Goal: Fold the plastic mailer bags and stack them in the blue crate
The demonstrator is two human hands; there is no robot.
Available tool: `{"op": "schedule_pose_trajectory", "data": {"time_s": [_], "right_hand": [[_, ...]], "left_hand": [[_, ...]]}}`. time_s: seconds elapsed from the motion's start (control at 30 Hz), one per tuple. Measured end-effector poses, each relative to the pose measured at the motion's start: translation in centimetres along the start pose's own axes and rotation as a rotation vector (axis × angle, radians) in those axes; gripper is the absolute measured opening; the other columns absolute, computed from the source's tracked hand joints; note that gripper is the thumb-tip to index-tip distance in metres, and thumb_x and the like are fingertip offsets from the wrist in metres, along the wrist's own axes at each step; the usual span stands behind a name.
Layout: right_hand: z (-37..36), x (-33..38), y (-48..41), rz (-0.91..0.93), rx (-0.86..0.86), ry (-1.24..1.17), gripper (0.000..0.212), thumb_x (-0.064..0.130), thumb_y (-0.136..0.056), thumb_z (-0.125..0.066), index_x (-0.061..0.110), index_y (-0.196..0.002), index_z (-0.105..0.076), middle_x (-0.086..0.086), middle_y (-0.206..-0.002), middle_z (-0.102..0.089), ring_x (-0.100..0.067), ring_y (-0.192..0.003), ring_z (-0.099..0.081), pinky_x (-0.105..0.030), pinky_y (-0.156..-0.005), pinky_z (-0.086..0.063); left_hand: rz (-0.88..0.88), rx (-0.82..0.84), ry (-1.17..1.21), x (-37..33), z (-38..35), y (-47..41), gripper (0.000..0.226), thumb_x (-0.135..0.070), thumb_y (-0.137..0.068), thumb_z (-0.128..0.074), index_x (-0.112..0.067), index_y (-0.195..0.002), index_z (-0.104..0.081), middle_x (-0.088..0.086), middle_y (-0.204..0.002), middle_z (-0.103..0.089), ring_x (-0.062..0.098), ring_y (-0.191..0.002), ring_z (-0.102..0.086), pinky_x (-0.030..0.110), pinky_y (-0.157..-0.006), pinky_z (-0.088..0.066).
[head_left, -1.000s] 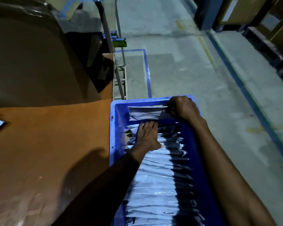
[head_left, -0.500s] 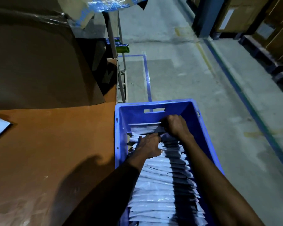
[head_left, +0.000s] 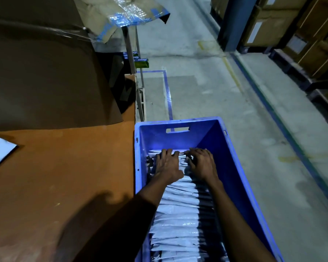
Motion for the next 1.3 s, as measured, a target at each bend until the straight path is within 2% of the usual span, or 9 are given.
{"op": "schedule_pose_trajectory", "data": {"time_s": [0.23,0.37,0.43,0.57,0.63,0.73,0.93,1.17,1.3], "right_hand": [[4.4,2.0,1.7,-0.001,-0.131,-0.075,0.034,0.032,-0.089,-0.064,0.022,-0.119,-0.078,-0.005,-0.134,-0.070,-0.034,-0.121,-0.064,-0.048,-0.104,-0.051],[7.1,5.4,3.4,0.051,-0.192,-0.108,0.034,0.032,-0.093,-0.065,0.023,-0.123,-0.076,-0.005,-0.133,-0.070,-0.031,-0.125,-0.060,-0.045,-0.100,-0.051],[7.9,7.4,4.4,0.078,-0.216,-0.117,0.029,0.028,-0.095,-0.070,0.027,-0.124,-0.076,-0.001,-0.132,-0.070,-0.027,-0.125,-0.058,-0.045,-0.096,-0.052],[8.8,12.7,6.6,0.084,-0.335,-0.056,0.026,0.024,-0.093,-0.075,0.028,-0.118,-0.077,0.003,-0.119,-0.074,-0.026,-0.115,-0.062,-0.044,-0.084,-0.055],[8.7,16.2,7.9,0.058,-0.385,-0.063,0.023,0.023,-0.093,-0.074,0.026,-0.116,-0.077,0.002,-0.113,-0.074,-0.028,-0.109,-0.063,-0.042,-0.080,-0.055],[7.7,23.0,9.9,0.093,-0.425,-0.092,0.022,0.027,-0.094,-0.068,0.026,-0.114,-0.076,0.002,-0.110,-0.073,-0.026,-0.106,-0.060,-0.039,-0.077,-0.053],[-0.5,40.1,12.3,0.276,-0.278,-0.246,0.024,0.029,-0.099,-0.064,0.029,-0.121,-0.074,0.005,-0.114,-0.070,-0.020,-0.110,-0.060,-0.037,-0.086,-0.054],[-11.8,54.9,11.3,0.301,-0.113,-0.312,0.027,0.030,-0.101,-0.063,0.030,-0.126,-0.072,0.006,-0.118,-0.068,-0.017,-0.112,-0.057,-0.034,-0.083,-0.051],[-17.4,61.2,9.1,0.344,0.016,-0.312,0.032,0.028,-0.099,-0.065,0.028,-0.130,-0.071,0.002,-0.123,-0.067,-0.022,-0.116,-0.056,-0.036,-0.087,-0.050]], "left_hand": [[-0.008,-0.021,-0.060,0.0,2.4,2.3,0.074,-0.046,-0.092,-0.065,-0.017,-0.154,-0.037,0.009,-0.155,-0.041,0.033,-0.147,-0.027,0.053,-0.121,-0.019],[-0.062,-0.169,-0.073,0.9,7.2,5.7,0.067,-0.047,-0.096,-0.061,-0.020,-0.153,-0.039,0.009,-0.149,-0.047,0.031,-0.147,-0.028,0.052,-0.125,-0.010],[-0.092,-0.290,-0.046,2.3,9.5,8.0,0.063,-0.043,-0.097,-0.061,-0.021,-0.152,-0.043,0.006,-0.147,-0.048,0.027,-0.147,-0.029,0.050,-0.123,-0.012],[-0.171,-0.582,0.051,6.9,13.1,12.9,0.051,-0.029,-0.087,-0.068,-0.017,-0.136,-0.063,0.007,-0.127,-0.064,0.029,-0.127,-0.047,0.047,-0.102,-0.033],[-0.182,-0.698,0.109,10.0,14.6,15.6,0.043,-0.027,-0.083,-0.065,-0.016,-0.125,-0.070,0.004,-0.112,-0.068,0.029,-0.115,-0.054,0.043,-0.091,-0.036],[-0.135,-0.766,0.155,15.4,16.6,19.7,0.034,-0.027,-0.086,-0.061,-0.020,-0.117,-0.073,-0.001,-0.103,-0.069,0.025,-0.110,-0.056,0.040,-0.090,-0.038],[-0.008,-0.820,0.195,31.1,17.4,28.7,0.022,-0.022,-0.093,-0.062,-0.021,-0.111,-0.076,-0.001,-0.102,-0.071,0.027,-0.108,-0.059,0.044,-0.087,-0.046],[0.160,-0.775,0.178,47.1,16.0,32.9,0.024,-0.022,-0.084,-0.062,-0.023,-0.102,-0.077,-0.001,-0.097,-0.072,0.031,-0.101,-0.063,0.046,-0.083,-0.049],[0.285,-0.699,0.163,54.0,15.5,32.9,0.041,-0.027,-0.083,-0.041,-0.024,-0.106,-0.075,0.002,-0.104,-0.071,0.034,-0.106,-0.060,0.046,-0.084,-0.045]]}}
Point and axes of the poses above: each hand's wrist, its own y-axis away from the middle knuckle, its own z-axis out of the back of the hand, x = y × z, the point moved 8 cm from there along -y, towards the middle knuckle
